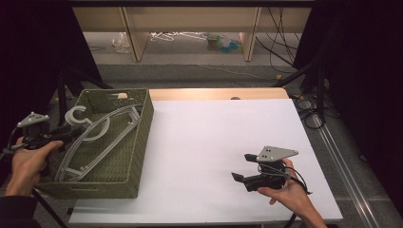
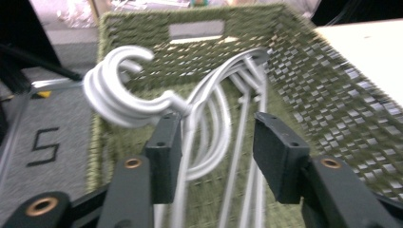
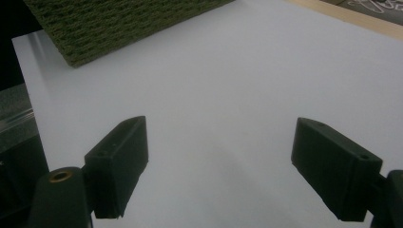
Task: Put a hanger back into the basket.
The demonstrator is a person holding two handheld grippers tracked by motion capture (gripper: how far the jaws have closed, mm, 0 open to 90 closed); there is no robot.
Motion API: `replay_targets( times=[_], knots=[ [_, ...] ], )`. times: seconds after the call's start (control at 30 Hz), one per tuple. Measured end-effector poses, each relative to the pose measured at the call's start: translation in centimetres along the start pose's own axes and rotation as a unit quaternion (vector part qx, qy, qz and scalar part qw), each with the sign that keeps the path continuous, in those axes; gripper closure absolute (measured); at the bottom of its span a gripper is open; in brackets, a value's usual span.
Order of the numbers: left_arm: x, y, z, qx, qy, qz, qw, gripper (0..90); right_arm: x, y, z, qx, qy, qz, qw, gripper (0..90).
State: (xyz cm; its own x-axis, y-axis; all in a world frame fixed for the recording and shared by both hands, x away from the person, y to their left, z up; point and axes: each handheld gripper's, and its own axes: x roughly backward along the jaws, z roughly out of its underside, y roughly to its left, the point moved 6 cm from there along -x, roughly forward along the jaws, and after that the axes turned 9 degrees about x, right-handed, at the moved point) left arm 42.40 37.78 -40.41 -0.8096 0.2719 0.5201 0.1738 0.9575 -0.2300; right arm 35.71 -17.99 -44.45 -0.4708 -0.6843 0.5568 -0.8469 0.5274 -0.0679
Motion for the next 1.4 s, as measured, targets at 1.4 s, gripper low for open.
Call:
replay_targets(
  times=[1.4],
  knots=[
    [2.2,-19.7,6.0,-0.065,-0.052,0.198,0.9767,24.2,0.0,-0.2,0.2,-0.013,-0.017,0.005,0.9998,19.8]
  ],
)
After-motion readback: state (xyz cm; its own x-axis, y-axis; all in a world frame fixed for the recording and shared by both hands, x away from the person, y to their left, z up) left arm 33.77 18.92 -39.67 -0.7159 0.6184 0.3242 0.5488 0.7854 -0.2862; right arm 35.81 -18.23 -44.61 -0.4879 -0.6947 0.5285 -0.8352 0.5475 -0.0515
